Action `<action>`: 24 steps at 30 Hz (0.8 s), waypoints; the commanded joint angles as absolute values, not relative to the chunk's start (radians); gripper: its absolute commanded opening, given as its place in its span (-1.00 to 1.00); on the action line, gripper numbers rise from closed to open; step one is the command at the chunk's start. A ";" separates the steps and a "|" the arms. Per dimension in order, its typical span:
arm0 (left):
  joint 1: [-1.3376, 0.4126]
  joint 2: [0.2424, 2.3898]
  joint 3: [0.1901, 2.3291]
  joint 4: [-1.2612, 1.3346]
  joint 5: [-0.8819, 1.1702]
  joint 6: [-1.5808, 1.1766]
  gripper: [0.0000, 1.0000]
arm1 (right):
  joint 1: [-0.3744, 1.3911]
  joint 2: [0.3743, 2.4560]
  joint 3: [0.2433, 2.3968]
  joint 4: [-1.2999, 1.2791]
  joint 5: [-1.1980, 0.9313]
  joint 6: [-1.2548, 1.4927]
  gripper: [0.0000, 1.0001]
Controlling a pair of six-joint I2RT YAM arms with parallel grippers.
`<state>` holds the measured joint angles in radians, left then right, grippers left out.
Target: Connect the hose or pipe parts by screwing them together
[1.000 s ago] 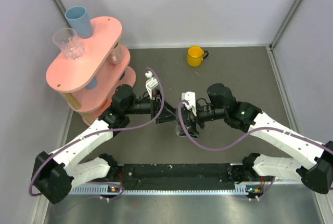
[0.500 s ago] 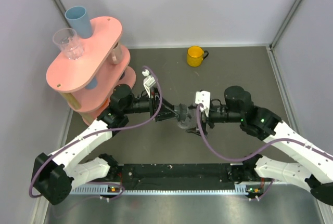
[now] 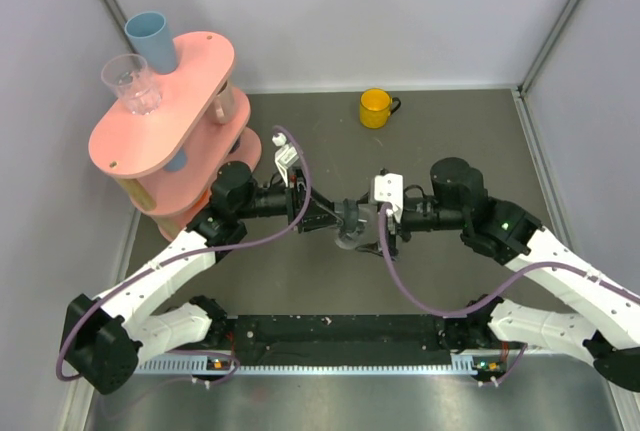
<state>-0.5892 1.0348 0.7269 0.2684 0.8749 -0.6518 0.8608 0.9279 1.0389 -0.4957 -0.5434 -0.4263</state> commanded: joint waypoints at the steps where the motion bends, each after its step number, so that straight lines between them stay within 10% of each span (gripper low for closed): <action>1: -0.584 1.028 0.753 0.356 0.888 -0.663 -1.00 | 0.859 0.956 1.095 -0.460 -0.610 -0.449 0.87; 24: -0.565 1.016 0.762 0.314 0.888 -0.646 -1.00 | 0.859 0.950 1.121 -0.437 -0.567 -0.434 0.86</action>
<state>-0.5751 1.0367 0.7273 0.2604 0.8711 -0.6346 0.8551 0.9493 1.0698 -0.4770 -0.5278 -0.4198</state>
